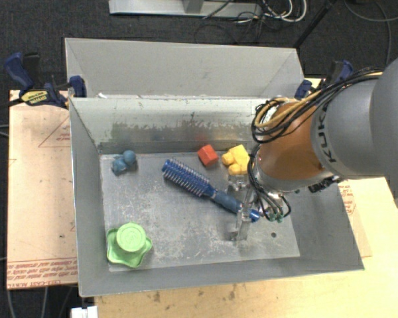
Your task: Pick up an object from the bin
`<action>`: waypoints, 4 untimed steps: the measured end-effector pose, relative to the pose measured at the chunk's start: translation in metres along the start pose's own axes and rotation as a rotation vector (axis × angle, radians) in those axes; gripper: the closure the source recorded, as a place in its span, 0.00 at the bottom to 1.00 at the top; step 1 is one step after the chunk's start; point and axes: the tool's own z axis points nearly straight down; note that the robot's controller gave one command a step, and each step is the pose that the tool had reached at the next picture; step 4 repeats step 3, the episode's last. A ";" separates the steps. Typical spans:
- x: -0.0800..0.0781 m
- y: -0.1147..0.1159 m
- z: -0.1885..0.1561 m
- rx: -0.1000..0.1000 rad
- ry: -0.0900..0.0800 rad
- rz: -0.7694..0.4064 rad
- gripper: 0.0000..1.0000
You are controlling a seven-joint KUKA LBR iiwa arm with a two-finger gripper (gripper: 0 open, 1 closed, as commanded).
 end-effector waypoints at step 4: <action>-0.017 -0.097 -0.177 0.009 -0.016 -0.758 1.00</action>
Offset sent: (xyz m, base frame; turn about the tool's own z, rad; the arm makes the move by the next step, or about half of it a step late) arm 0.0000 0.0000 0.0000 0.0000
